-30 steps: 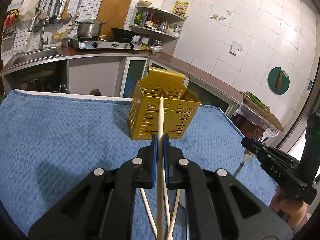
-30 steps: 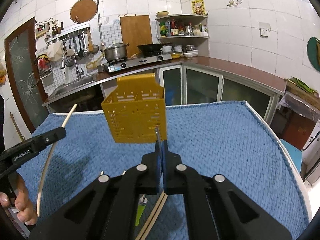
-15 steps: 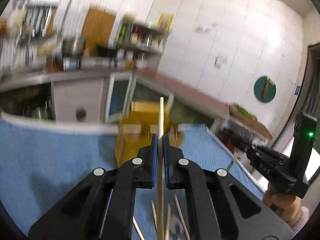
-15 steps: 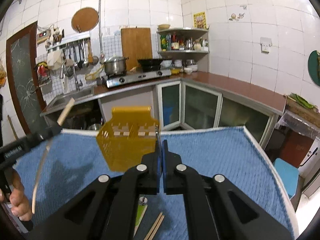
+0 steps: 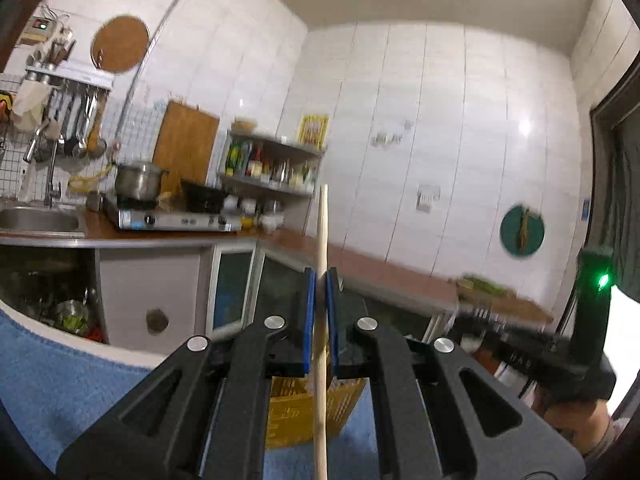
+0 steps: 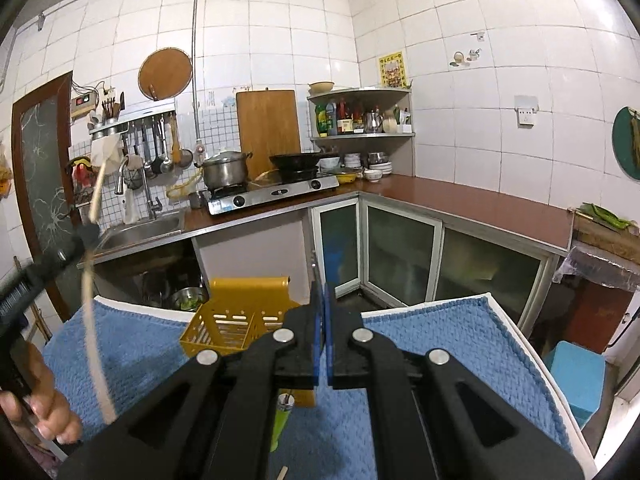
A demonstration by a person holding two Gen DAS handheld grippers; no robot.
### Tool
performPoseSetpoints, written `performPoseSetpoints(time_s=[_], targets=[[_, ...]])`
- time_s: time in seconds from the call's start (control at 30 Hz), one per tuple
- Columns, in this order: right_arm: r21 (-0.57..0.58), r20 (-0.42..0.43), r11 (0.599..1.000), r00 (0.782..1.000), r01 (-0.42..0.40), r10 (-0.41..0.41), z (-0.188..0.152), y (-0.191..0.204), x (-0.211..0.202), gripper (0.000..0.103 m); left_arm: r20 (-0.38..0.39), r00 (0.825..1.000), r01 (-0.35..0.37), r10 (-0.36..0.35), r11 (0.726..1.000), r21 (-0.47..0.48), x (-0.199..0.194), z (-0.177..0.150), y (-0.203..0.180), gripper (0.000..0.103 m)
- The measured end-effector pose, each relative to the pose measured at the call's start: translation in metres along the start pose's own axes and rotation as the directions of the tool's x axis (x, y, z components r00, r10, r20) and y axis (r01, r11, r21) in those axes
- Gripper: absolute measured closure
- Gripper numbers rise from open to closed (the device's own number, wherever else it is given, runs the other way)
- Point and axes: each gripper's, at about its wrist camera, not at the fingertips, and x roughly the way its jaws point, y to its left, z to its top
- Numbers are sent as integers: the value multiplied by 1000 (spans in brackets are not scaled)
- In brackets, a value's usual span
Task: Organize utensils
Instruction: 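Carry the chopstick and fork into the yellow holder and open both tools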
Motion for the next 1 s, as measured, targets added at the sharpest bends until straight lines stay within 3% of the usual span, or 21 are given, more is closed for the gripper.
performPoseSetpoints(time_s=[0.17, 0.3, 0.63, 0.8, 1.0], targets=[[-13, -12, 1000, 1000, 5, -5, 0, 0, 17, 101, -70, 997, -31, 32, 999, 27, 20, -10, 5, 99], [-27, -8, 1000, 1000, 14, -14, 11, 1, 23, 101, -82, 996, -41, 45, 998, 47, 30, -1, 6, 99], [-56, 19, 997, 999, 48, -47, 69, 9, 44, 101, 55, 991, -128, 123, 987, 96, 71, 50, 2, 99], [-66, 42, 996, 997, 63, -60, 77, 16, 67, 102, 52, 980, -199, 194, 975, 98, 108, 50, 8, 99], [-67, 33, 995, 997, 68, -66, 62, 19, 103, 102, 46, 969, -246, 243, 965, 85, 132, 27, 21, 99]])
